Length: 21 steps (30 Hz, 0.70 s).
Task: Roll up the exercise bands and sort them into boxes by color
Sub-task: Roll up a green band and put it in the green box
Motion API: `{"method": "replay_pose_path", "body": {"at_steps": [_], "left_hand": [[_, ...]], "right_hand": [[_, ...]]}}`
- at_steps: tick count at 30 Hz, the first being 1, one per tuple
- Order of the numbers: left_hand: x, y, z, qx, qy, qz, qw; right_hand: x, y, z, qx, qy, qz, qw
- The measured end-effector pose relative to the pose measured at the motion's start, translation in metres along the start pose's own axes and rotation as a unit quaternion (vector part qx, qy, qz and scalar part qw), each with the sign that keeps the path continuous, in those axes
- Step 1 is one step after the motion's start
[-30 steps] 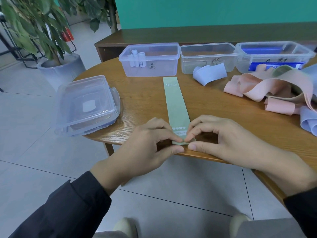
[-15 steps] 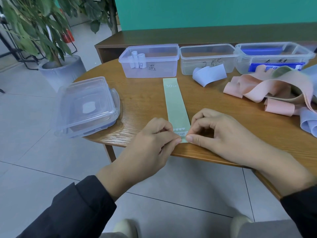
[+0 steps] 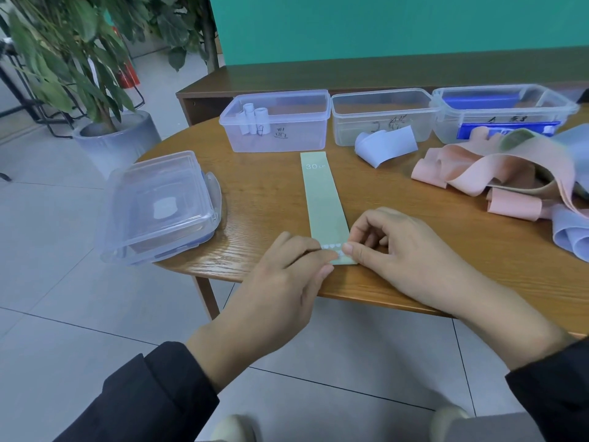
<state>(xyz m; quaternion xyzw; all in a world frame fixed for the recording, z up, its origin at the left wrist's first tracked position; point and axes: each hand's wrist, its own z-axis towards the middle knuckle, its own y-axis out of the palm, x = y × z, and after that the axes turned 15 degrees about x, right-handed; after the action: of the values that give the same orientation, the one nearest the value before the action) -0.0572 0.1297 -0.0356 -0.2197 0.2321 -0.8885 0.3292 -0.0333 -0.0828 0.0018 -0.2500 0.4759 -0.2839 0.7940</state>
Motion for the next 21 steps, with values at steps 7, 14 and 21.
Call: {"method": "replay_pose_path", "body": {"at_steps": [7,14,21], "left_hand": [[-0.004,-0.004,0.001,-0.055,0.002,0.064,0.996],[0.001,-0.009,0.008,-0.102,-0.043,0.116,0.987],[0.002,-0.009,0.003,-0.02,-0.087,0.018,0.996]], "right_hand": [[0.003,0.003,-0.018,0.063,-0.168,-0.028,0.983],[0.001,0.007,-0.036,0.062,-0.196,-0.172,0.963],[-0.011,0.004,-0.031,-0.018,-0.139,-0.228,0.964]]}}
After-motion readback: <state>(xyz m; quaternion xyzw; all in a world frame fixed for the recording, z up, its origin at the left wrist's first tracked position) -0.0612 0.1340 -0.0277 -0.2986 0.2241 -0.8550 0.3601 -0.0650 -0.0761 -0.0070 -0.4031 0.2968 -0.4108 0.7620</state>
